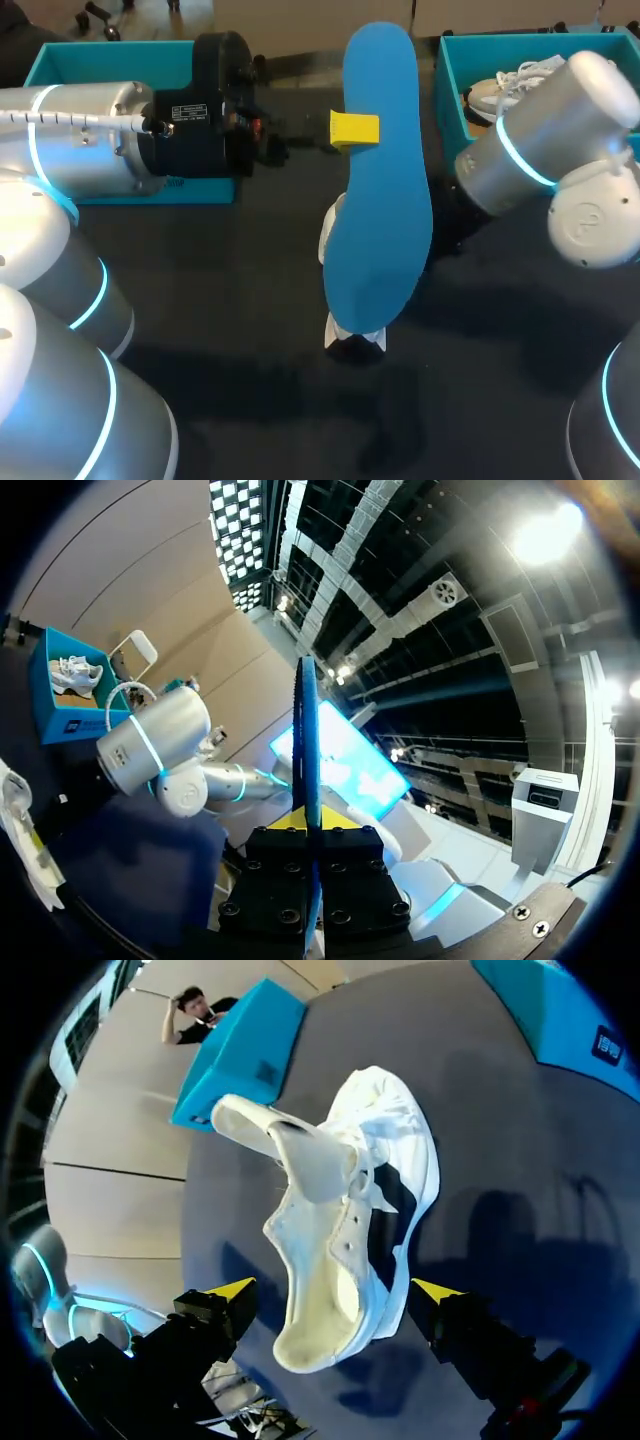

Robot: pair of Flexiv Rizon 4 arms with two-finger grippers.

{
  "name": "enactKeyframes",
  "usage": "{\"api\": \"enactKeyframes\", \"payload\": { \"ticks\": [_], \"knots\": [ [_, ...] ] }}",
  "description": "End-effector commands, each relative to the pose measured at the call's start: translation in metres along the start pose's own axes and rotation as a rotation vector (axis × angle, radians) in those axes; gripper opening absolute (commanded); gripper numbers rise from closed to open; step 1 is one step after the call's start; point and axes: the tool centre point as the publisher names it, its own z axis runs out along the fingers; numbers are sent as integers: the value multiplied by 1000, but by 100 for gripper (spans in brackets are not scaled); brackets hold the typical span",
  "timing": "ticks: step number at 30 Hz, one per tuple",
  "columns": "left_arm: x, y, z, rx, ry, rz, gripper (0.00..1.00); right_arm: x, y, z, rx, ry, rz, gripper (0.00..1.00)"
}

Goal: Take the shoe out of the shoebox, open the shoe tongue, remove and reinsert the insole, then place the shoe into the shoebox

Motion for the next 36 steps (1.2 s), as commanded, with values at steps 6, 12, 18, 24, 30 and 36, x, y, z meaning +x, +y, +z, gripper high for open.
{"api": "enactKeyframes", "payload": {
  "ticks": [6, 12, 18, 24, 30, 36],
  "knots": [
    [7, 5, 6, 23, -9, -1, 0, -4, -12, -55, -65, 106, 12, 100],
    [7, 5, 6, 23, -9, -1, 0, -3, -6, -72, -98, 220, -13, 100],
    [7, 5, 6, 23, -9, -1, 0, 4, 6, -84, -130, 284, -24, 100],
    [7, 5, 6, 23, -9, -1, 0, 15, 21, -94, -178, 348, -31, 100],
    [7, 5, 6, 23, -9, -1, 0, 20, 28, -100, -244, 434, -19, 100],
    [7, 5, 6, 23, -9, -1, 0, 20, 28, -100, -244, 434, -19, 100]
  ]
}}
